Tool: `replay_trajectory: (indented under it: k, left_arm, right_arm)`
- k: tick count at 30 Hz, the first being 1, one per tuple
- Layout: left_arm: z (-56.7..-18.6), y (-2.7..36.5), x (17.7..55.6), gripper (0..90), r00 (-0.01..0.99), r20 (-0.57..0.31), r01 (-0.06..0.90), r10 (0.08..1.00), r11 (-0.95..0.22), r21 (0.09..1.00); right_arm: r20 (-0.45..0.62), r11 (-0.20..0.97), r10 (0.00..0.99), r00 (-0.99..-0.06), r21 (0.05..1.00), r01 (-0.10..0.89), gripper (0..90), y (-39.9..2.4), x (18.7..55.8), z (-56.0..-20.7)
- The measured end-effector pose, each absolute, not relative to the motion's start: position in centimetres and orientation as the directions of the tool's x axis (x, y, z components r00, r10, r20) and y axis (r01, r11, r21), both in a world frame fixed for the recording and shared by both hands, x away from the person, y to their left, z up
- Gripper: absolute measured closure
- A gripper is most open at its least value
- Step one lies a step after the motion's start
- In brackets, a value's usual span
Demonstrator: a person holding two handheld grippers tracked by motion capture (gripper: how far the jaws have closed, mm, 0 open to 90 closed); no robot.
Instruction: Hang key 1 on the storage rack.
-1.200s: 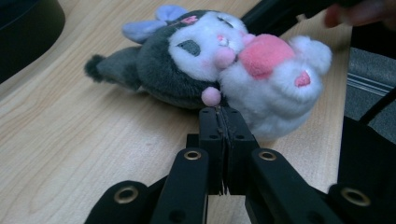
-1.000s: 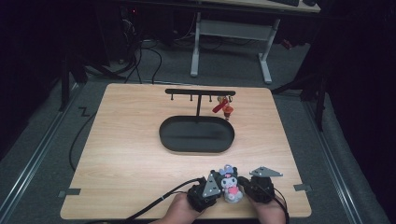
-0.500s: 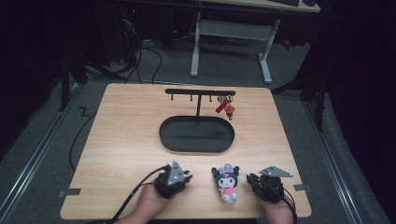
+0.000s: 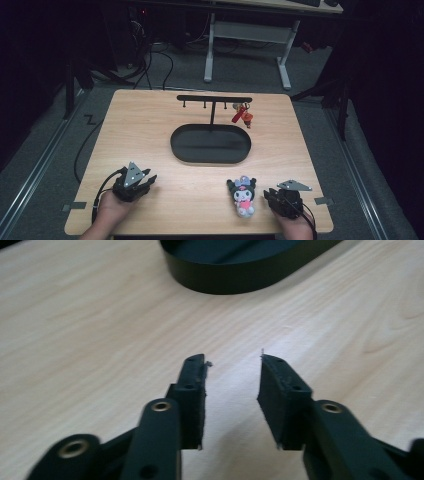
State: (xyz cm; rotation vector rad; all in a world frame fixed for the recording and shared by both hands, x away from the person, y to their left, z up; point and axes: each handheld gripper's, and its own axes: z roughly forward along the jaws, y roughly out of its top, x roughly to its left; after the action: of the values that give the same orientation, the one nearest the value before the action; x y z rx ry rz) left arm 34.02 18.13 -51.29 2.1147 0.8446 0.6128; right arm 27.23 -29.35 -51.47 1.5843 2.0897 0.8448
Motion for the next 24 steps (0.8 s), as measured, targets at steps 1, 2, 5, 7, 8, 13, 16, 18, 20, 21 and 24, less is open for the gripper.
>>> replay_trajectory:
  k: [1, 2, 5, 7, 8, 13, 16, 18, 20, 21, 24]
  left_arm:
    - [-51.2, 18.3, 34.2, 61.4, 0.655, 0.149, 0.361, 0.741, -0.481, 0.799]
    - [-51.2, 18.5, 34.4, 60.8, 0.650, 0.145, 0.364, 0.746, -0.473, 0.802]
    - [-51.5, 18.9, 34.7, 55.6, 0.649, 0.142, 0.370, 0.747, -0.474, 0.799]
    - [-51.7, 18.9, 34.7, 52.7, 0.651, 0.152, 0.371, 0.744, -0.486, 0.791]
    - [-51.8, 18.9, 34.7, 51.8, 0.656, 0.145, 0.372, 0.740, -0.485, 0.791]
    - [-51.9, 18.7, 34.9, 48.2, 0.677, 0.125, 0.363, 0.725, -0.477, 0.800]
    - [-51.9, 18.7, 34.9, 47.7, 0.686, 0.129, 0.354, 0.716, -0.484, 0.800]
    - [-51.8, 18.7, 35.0, 47.7, 0.688, 0.121, 0.354, 0.716, -0.476, 0.805]
    - [-51.8, 18.8, 34.9, 47.7, 0.689, 0.122, 0.351, 0.714, -0.476, 0.806]
    - [-51.8, 18.8, 34.9, 47.7, 0.690, 0.123, 0.350, 0.714, -0.477, 0.806]
    - [-51.6, 18.9, 34.8, 47.7, 0.686, 0.141, 0.343, 0.713, -0.488, 0.803]
  right_arm:
    - [0.057, 0.178, 0.956, -0.286, 0.663, 0.727, 71.0, -29.3, 27.2, -51.5]
    - [0.057, 0.183, 0.954, -0.294, 0.665, 0.724, 69.9, -29.2, 27.2, -51.5]
    - [0.044, 0.194, 0.955, -0.292, 0.652, 0.733, 67.6, -28.5, 27.3, -51.3]
    - [0.036, 0.204, 0.955, -0.295, 0.639, 0.741, 65.8, -28.2, 27.5, -51.3]
    - [0.025, 0.210, 0.957, -0.289, 0.630, 0.747, 65.3, -28.1, 27.6, -51.2]
    - [0.036, 0.212, 0.959, -0.282, 0.568, 0.795, 59.8, -28.0, 28.2, -50.9]
    - [0.014, 0.236, 0.957, -0.288, 0.536, 0.810, 57.6, -27.6, 28.6, -49.6]
    - [0.009, 0.258, 0.953, -0.302, 0.500, 0.827, 55.4, -27.1, 29.0, -48.6]
    - [0.007, 0.274, 0.951, -0.310, 0.451, 0.849, 54.7, -26.5, 29.3, -48.1]
    - [0.003, 0.288, 0.947, -0.321, 0.435, 0.853, 54.3, -26.4, 29.4, -48.0]
    - [-0.018, 0.334, 0.936, -0.352, 0.363, 0.870, 54.0, -25.7, 29.8, -47.6]
